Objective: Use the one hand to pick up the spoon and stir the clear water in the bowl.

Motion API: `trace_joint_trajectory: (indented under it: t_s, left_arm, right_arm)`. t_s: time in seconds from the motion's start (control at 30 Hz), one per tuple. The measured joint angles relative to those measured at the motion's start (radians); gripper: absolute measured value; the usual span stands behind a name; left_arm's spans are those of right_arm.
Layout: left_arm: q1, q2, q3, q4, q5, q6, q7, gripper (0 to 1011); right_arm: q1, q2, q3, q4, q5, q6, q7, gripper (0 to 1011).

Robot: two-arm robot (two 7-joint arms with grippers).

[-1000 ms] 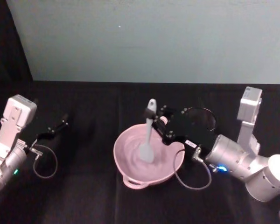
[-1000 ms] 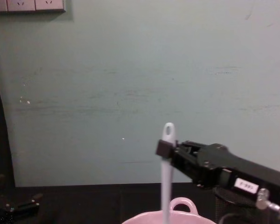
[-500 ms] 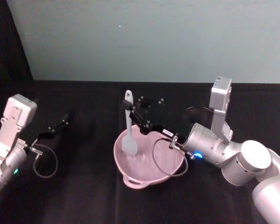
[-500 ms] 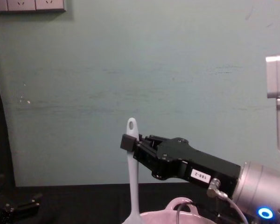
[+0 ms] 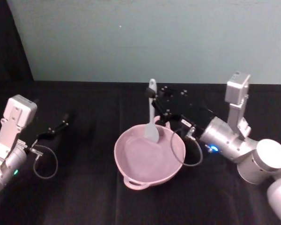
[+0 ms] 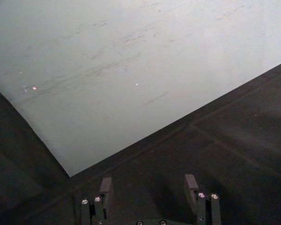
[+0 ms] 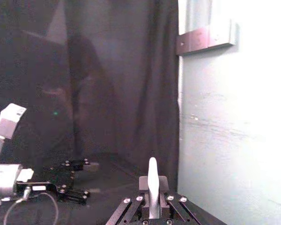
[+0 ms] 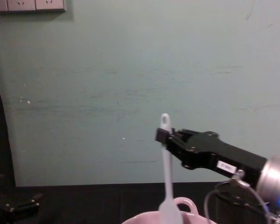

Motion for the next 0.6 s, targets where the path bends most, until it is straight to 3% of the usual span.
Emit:
trace_joint_trajectory:
  t_s: [0.33, 0.6]
  left_arm:
    - [0.0, 0.0, 0.0, 0.0, 0.0, 0.0, 0.0, 1005]
    - [0.0, 0.0, 0.0, 0.0, 0.0, 0.0, 0.0, 1005]
  right_arm:
    - [-0.106, 0.071, 0.055, -0.128, 0.004, 0.037, -0.035, 124]
    - [-0.156, 0.091, 0.036, -0.21, 0.028, 0.063, 0.006, 124]
